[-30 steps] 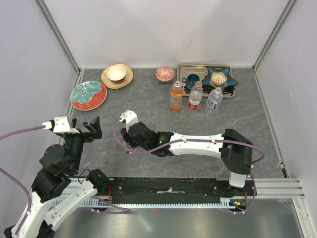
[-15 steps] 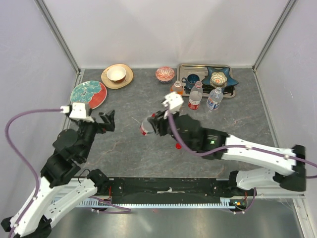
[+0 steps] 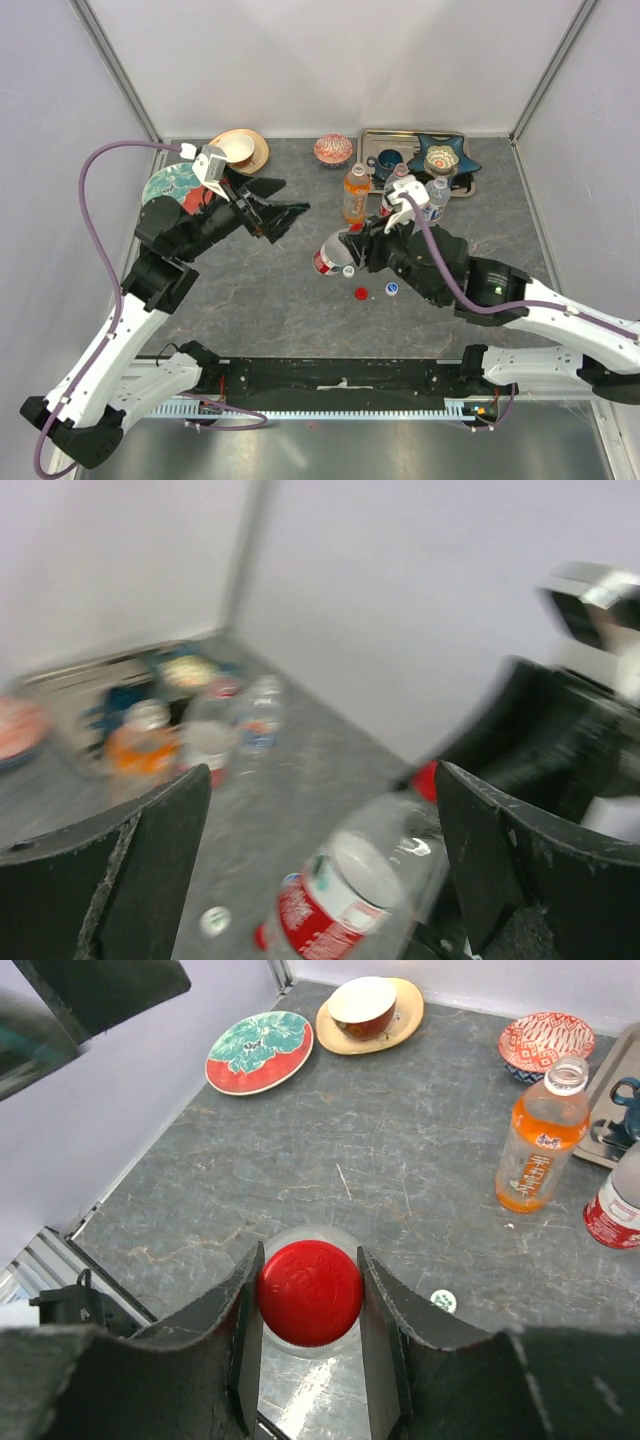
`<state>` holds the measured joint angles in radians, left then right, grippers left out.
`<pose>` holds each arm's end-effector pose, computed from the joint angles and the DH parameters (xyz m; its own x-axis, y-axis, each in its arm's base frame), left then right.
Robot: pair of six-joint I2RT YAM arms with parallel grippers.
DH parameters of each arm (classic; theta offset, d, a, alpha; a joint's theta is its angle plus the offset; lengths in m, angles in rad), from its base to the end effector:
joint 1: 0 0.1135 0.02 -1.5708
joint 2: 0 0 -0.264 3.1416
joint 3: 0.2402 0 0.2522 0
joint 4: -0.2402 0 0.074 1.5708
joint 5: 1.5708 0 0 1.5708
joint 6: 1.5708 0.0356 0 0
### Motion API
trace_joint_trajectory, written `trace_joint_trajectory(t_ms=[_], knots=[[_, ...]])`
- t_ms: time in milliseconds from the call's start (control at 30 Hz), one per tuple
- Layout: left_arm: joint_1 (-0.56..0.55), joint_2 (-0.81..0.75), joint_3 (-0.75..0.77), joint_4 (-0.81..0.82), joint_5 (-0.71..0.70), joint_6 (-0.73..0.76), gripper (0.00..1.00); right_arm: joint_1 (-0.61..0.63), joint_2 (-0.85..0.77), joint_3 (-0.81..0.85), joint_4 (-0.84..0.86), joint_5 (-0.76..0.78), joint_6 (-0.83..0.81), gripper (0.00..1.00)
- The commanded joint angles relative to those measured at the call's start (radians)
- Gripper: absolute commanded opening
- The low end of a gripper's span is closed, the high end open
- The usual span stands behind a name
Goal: Unscrew the bottle caps
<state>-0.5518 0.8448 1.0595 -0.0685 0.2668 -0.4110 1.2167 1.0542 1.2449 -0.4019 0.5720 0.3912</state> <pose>0.1471 -0.1016 0.4375 -0.1770 -0.3436 -0.9223 0.7168 0.5972 -0.3600 0.0945 0.2000 0.4266 -0.2979 0.1187 -0.9472 -0.5317 0.8034 0.2679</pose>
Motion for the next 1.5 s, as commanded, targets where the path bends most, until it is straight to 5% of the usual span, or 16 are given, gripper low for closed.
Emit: trace_joint_trajectory(t_ms=[0, 133, 433, 700, 1467], knots=[[0.030, 0.046, -0.001, 0.306, 0.610, -0.158, 0.98, -0.023, -0.082, 0.080, -0.067, -0.056, 0.025, 0.00], [0.030, 0.092, -0.036, 0.342, 0.797, -0.201, 0.99, -0.034, -0.100, 0.122, -0.068, -0.170, 0.017, 0.00], [0.027, 0.108, -0.079, 0.342, 0.804, -0.152, 0.99, -0.034, -0.056, 0.168, 0.032, -0.383, 0.014, 0.00], [0.021, 0.100, -0.078, 0.326, 0.816, -0.114, 0.99, -0.036, 0.015, 0.215, 0.071, -0.432, 0.009, 0.00], [-0.034, 0.071, -0.095, 0.185, 0.830, 0.066, 0.76, -0.072, 0.072, 0.209, 0.144, -0.500, 0.032, 0.00]])
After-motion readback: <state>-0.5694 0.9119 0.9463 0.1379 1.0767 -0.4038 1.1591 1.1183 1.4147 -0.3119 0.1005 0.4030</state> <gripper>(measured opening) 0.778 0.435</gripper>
